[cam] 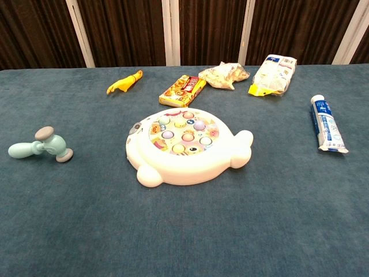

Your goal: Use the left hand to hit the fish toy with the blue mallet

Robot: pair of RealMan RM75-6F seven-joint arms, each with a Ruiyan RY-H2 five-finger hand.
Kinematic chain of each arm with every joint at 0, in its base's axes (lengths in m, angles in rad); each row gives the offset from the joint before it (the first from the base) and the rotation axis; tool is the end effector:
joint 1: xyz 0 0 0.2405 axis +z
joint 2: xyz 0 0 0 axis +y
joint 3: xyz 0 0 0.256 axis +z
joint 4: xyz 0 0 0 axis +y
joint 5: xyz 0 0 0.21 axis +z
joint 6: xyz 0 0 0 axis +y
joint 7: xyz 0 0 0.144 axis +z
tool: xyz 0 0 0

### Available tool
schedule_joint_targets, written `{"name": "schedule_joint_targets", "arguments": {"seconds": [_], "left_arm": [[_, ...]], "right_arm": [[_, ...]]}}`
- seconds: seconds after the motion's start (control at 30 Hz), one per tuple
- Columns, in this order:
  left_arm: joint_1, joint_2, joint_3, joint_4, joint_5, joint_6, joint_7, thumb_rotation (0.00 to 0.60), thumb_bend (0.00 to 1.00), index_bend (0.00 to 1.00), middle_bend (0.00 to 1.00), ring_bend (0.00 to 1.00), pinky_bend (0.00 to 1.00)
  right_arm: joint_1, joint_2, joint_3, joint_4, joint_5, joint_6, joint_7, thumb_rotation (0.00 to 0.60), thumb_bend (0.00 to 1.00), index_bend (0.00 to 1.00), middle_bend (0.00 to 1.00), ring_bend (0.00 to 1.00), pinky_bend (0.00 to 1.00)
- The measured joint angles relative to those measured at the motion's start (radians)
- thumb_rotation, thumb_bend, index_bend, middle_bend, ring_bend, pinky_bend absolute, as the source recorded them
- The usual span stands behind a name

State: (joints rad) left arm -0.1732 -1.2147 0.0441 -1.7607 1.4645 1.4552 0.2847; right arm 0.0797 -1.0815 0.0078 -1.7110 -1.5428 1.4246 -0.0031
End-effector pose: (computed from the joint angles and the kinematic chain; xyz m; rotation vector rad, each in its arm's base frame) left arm -0.2673 0.1809 0.1031 -1.5291 -0.9180 -0.8436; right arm -0.2957 -0.1683 0.1461 1.4620 -1.0103 0.9039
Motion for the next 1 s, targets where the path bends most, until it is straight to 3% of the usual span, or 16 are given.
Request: {"name": "schedule_joint_targets", "arguments": {"seconds": [0.37, 0.53, 0.7, 0.87, 1.0], "left_arm": [[0.0, -0.005, -0.01, 0.002, -0.009, -0.022, 0.015, 0.6, 0.08, 0.02, 0.0, 0.0, 0.0], [-0.021, -0.012, -0.027, 0.009, -0.03, -0.061, 0.028, 0.6, 0.09, 0.18, 0.01, 0.0, 0.0], [-0.07, -0.016, -0.065, 0.011, -0.086, -0.136, 0.072, 0.6, 0.16, 0.29, 0.07, 0.0, 0.0], [-0.146, -0.018, -0.12, 0.007, -0.192, -0.244, 0.145, 0.6, 0.27, 0.4, 0.14, 0.0, 0.0], [-0.212, -0.024, -0.165, 0.005, -0.294, -0.326, 0.194, 0.6, 0.32, 0.43, 0.18, 0.0, 0.0]], "right_arm": [[-0.002, 0.003, 0.001, -0.003, 0.004, 0.001, 0.01, 0.6, 0.23, 0.0, 0.0, 0.0, 0.0], [-0.001, 0.002, 0.0, -0.005, 0.002, 0.001, 0.007, 0.6, 0.23, 0.0, 0.0, 0.0, 0.0], [0.0, 0.001, 0.001, -0.004, 0.007, -0.003, 0.012, 0.6, 0.23, 0.0, 0.0, 0.0, 0.0], [0.003, -0.001, 0.003, -0.003, 0.015, -0.011, 0.017, 0.6, 0.23, 0.0, 0.0, 0.0, 0.0], [0.003, 0.002, 0.004, -0.002, 0.017, -0.011, 0.021, 0.6, 0.23, 0.0, 0.0, 0.0, 0.0]]}}
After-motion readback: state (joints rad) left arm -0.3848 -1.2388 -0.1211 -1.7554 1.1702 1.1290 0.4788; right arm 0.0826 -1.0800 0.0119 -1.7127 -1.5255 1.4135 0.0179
